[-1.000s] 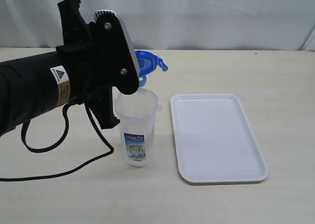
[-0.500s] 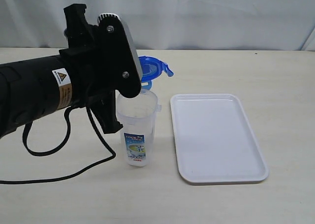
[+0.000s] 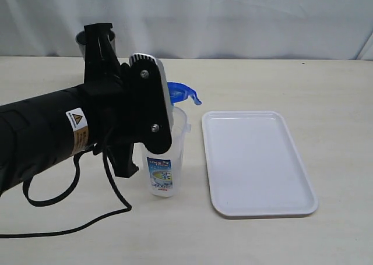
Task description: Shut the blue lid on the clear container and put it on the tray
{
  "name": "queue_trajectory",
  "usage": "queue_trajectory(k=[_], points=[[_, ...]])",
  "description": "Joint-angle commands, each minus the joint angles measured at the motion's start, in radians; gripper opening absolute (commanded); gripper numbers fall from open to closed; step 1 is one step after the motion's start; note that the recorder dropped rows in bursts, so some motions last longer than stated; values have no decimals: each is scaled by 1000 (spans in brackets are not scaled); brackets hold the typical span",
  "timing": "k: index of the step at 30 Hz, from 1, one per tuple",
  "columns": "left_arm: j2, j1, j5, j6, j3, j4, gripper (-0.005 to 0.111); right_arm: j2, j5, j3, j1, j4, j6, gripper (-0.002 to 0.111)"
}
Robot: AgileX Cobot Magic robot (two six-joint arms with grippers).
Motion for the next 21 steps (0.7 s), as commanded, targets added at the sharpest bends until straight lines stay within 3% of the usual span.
queue_trajectory(k=[1, 21], points=[[-6, -9, 29, 1, 2, -11, 0, -4, -3, 4, -6, -7, 2, 5], [-6, -9, -1, 1, 4, -28, 0, -4, -3, 4, -6, -7, 2, 5]])
